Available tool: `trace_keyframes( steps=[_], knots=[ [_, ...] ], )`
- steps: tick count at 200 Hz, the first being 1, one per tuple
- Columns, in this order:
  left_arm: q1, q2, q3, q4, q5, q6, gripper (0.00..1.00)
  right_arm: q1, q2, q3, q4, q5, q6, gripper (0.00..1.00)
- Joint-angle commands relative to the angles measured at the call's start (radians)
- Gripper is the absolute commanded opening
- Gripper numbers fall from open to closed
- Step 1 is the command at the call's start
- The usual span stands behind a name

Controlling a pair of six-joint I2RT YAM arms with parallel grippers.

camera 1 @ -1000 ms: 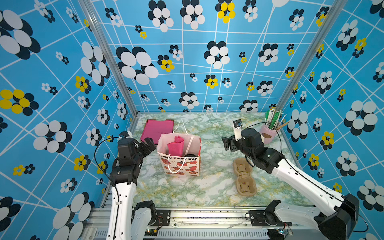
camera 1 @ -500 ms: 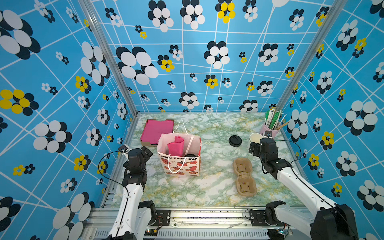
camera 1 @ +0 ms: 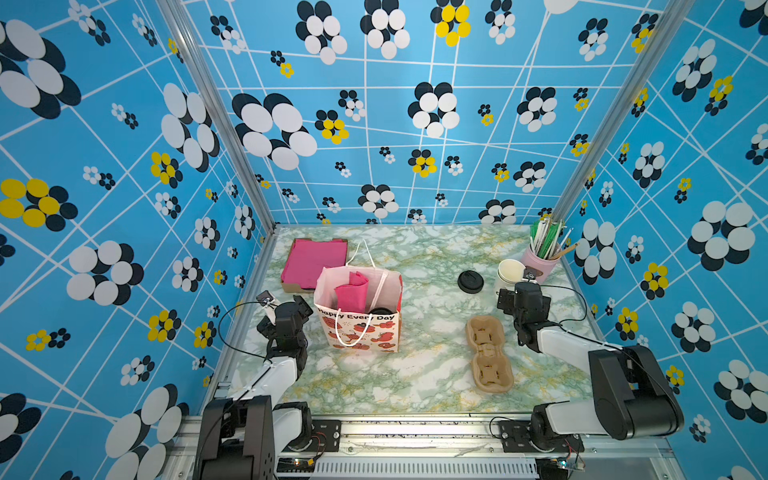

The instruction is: Pack the takeout coffee

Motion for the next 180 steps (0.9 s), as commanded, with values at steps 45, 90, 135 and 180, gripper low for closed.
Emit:
trace_keyframes(
  steps=[45, 90, 135, 180],
  knots=[
    [-0.032, 0.217, -0.027, 0.436, 0.143, 0.196, 0.99, -0.006, 0.082, -0.058, 0.339, -0.086, -0.087, 0.99],
    [-0.057, 0.284, -0.006, 0.481, 0.276, 0.279, 0.99, -0.054, 0.076, -0.081, 0.367, -0.188, -0.086, 0.99],
    [-0.069, 0.358, 0.006, 0.519, 0.284, 0.297, 0.99, -0.093, 0.1, -0.125, 0.448, -0.325, -0.084, 0.99],
    [-0.118, 0.37, 0.093, 0.382, 0.223, 0.341, 0.99, -0.093, 0.107, -0.129, 0.462, -0.271, -0.072, 0.99]
  ],
)
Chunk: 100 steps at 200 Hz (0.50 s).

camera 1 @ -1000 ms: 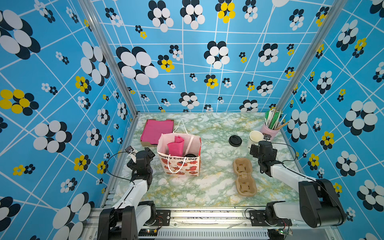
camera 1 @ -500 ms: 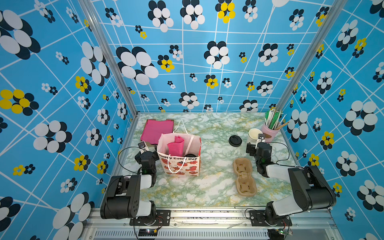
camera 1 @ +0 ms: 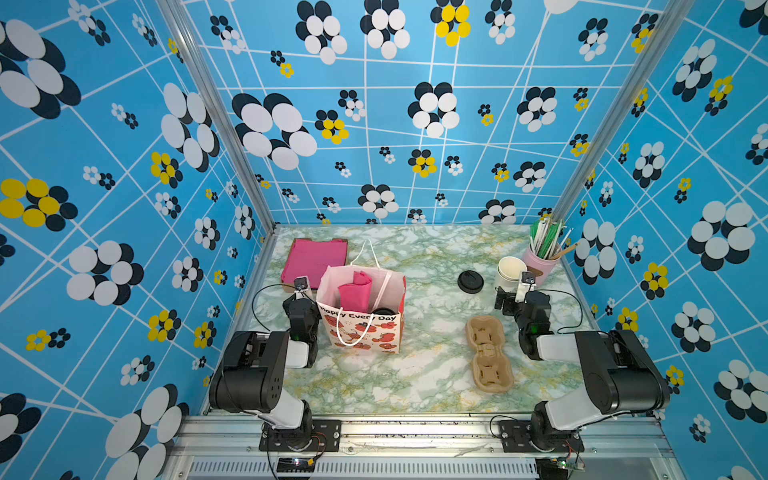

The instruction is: Pack the takeout coffee

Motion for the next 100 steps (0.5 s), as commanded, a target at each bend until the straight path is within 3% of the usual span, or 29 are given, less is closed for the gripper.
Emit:
trace_keyframes(
  steps=[1, 100],
  knots=[
    [-0.021, 0.001, 0.035, -0.054, -0.029, 0.038, 0.99, -0.003, 0.0, 0.004, 0.016, 0.001, 0.007, 0.99],
    [-0.029, 0.005, 0.041, -0.055, -0.031, 0.048, 0.99, -0.004, 0.004, 0.006, 0.022, 0.002, 0.01, 0.99]
  ],
)
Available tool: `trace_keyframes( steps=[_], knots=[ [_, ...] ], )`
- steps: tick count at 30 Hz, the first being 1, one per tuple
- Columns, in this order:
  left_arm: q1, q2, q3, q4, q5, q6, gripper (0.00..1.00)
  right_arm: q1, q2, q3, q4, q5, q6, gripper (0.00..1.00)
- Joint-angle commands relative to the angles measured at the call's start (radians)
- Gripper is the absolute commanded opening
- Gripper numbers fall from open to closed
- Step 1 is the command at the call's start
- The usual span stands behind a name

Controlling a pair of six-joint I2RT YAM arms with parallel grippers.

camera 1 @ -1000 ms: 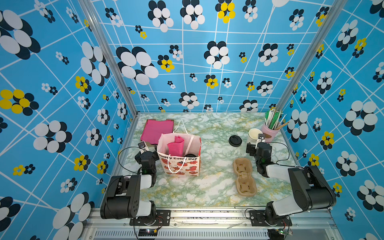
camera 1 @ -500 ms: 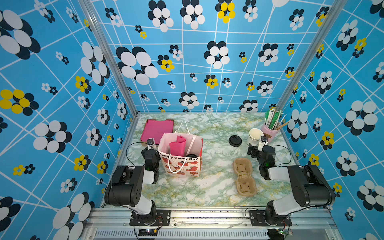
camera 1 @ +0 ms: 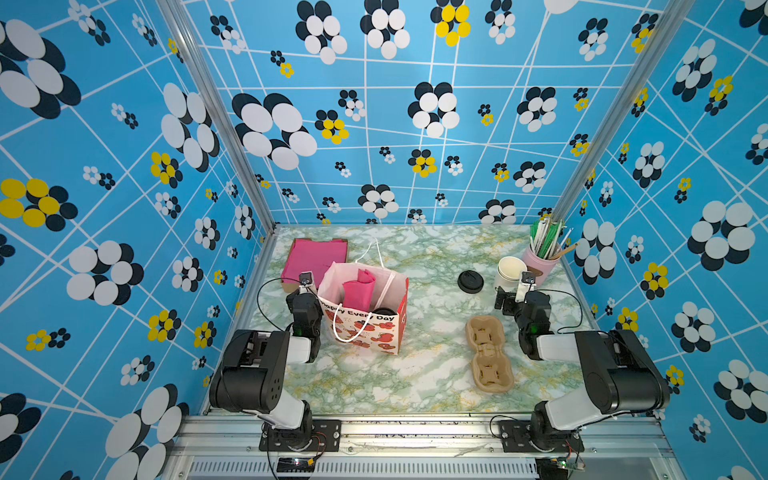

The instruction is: Pack the takeout coffee

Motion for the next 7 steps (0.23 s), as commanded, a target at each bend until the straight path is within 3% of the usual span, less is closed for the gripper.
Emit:
trace_keyframes(
  steps=[1, 7],
  knots=[
    [-0.01, 0.006, 0.015, -0.011, -0.008, 0.023, 0.99, -0.003, 0.004, 0.007, 0.02, 0.002, 0.01, 0.99],
    [-0.01, 0.003, 0.013, -0.012, -0.005, 0.023, 0.99, -0.003, 0.005, 0.006, 0.02, 0.001, 0.009, 0.99]
  ],
)
